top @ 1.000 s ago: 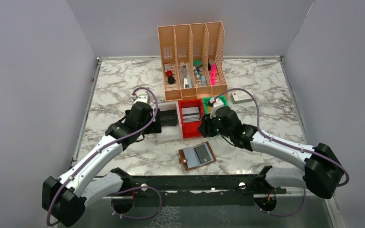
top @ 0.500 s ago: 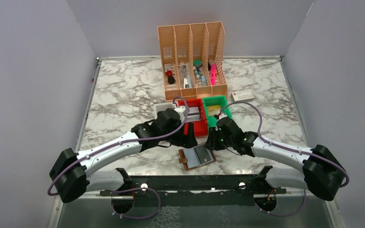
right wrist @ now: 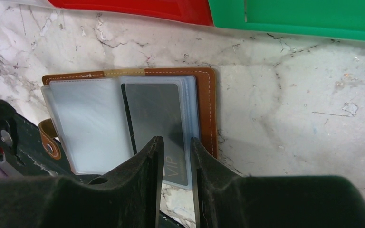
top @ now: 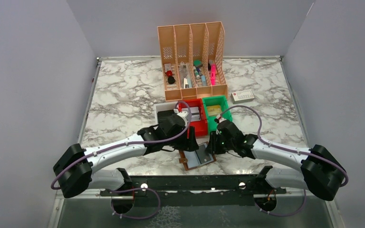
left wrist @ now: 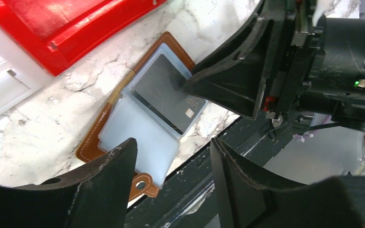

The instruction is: Take the credit cards out of the card holder

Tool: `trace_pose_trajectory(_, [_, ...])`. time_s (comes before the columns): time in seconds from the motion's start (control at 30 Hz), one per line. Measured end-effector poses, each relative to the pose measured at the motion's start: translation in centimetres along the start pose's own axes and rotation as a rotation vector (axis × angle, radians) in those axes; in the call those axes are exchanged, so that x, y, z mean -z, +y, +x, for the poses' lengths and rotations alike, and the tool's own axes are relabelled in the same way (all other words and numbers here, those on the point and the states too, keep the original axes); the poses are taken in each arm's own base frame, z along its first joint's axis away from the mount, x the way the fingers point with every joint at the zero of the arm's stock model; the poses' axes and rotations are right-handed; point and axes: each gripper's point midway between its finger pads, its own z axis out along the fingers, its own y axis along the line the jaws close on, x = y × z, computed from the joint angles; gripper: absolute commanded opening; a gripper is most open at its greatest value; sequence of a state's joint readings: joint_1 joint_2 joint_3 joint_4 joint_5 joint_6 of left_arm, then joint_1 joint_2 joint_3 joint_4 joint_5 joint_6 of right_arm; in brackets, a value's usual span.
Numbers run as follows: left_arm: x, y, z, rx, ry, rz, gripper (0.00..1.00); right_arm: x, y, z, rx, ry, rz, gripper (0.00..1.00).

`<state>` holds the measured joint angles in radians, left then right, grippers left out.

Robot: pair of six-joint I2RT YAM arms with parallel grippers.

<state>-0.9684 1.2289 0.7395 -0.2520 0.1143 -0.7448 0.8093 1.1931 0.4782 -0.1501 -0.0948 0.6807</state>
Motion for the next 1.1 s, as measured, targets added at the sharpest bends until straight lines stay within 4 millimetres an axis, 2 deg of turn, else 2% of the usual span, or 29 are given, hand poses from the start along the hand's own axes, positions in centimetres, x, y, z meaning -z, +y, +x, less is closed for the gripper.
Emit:
trace_pose_trajectory(0.23, [-1.2,-1.0,1.2,-0.011,0.029,0.022,0.52,-0.5,-0.2,0.5,-0.006,0.019,-0.001,0.26])
trace_pose_trajectory(0.5, [-3.1,-0.3,3.2,-0.004,0.095,-0.017,0.41,-0.9,0.0,0.6,-0.024,0.018,-0.014,0.20])
trace_pose_trajectory(0.73, [-4.4,1.0,5.2,0.018,0.146,-0.055,0.29,-1.1,0.1,0.6,-0.028,0.016,-0.023,0.18])
trace_pose_trajectory(0.9, [-4.5,3.3,7.5,0.062,0.185,-0.112,0.29,-1.2,0.2,0.6,-0.029,0.018,-0.030,0.18])
trace_pose_trajectory(1.0, [-4.5,3.3,7.5,0.086,0.167,-0.104,0.31,-1.2,0.3,0.7,-0.030,0.022,-0.038,0.15])
trace_pose_trajectory(1.1, [-4.5,3.2,7.4,0.106,0.149,-0.088,0.38,-1.2,0.5,0.7,-0.031,0.028,-0.049,0.15])
